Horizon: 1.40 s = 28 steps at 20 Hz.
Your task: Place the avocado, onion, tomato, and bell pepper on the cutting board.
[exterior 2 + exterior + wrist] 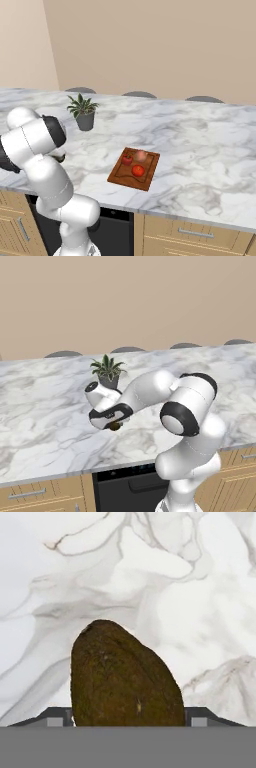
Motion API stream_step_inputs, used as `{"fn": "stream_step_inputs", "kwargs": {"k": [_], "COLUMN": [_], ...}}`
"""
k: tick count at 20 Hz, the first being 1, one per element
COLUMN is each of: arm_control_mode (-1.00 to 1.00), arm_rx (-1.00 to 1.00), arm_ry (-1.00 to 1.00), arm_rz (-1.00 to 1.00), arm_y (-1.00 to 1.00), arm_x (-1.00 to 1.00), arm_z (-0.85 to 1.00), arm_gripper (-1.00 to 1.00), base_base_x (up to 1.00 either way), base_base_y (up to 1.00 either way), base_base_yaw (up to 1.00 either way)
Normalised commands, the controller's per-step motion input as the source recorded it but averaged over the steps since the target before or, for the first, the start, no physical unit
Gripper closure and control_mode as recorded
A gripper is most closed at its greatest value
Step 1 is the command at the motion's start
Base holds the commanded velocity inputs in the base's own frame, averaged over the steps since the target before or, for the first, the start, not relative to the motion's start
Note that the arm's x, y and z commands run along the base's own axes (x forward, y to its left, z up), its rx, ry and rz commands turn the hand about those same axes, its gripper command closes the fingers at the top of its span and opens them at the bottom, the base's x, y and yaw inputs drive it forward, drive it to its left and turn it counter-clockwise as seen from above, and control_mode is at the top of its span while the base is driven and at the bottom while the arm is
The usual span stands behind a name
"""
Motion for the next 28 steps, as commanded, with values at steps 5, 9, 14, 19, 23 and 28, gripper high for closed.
{"fn": "stream_step_inputs", "kwargs": {"k": [5, 9, 14, 19, 23, 28], "arm_control_mode": [-1.0, -1.0, -1.0, -1.0, -1.0, -1.0], "arm_rx": [-0.01, 0.01, 0.01, 0.0, 0.0, 0.0], "arm_ry": [0.0, -0.03, 0.0, -0.02, -0.07, -0.07], "arm_rz": [-0.05, -0.11, -0.17, -0.17, -0.13, -0.1], "arm_y": [0.03, -0.13, -0.49, -0.84, -0.94, -1.0], "arm_x": [0.0, -0.02, -0.13, -0.18, -0.13, -0.15], "arm_z": [0.16, 0.58, 0.56, 0.26, 0.06, -0.02], "arm_gripper": [1.0, 1.0, 1.0, 1.0, 1.0, 1.0], "base_base_x": [0.0, 0.0, 0.0, 0.0, 0.0, 0.0], "base_base_y": [0.0, 0.0, 0.0, 0.0, 0.0, 0.0], "base_base_yaw": [0.0, 0.0, 0.0, 0.0, 0.0, 0.0]}}
